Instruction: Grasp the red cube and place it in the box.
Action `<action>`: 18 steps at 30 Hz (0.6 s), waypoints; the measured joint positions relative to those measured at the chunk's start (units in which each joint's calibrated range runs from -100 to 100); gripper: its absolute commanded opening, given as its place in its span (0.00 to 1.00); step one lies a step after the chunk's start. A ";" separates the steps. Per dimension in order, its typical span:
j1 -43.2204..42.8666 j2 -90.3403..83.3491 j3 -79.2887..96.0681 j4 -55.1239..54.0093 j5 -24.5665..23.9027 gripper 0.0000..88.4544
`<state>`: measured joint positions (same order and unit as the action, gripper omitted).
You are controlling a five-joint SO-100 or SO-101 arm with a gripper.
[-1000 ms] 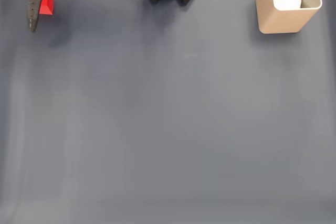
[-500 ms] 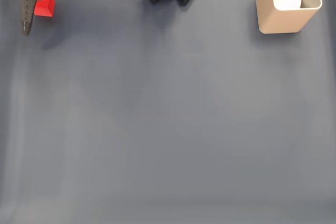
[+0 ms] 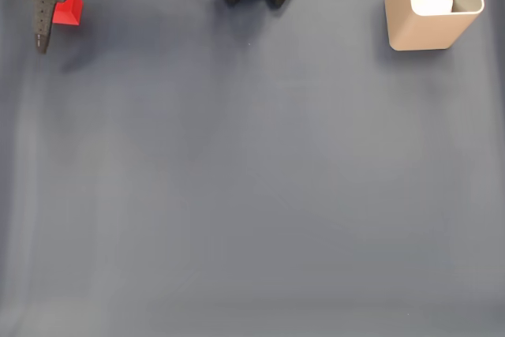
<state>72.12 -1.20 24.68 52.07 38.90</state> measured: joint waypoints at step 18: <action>0.00 -2.50 0.27 1.22 1.71 0.33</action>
<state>72.12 -3.70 24.95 53.29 40.61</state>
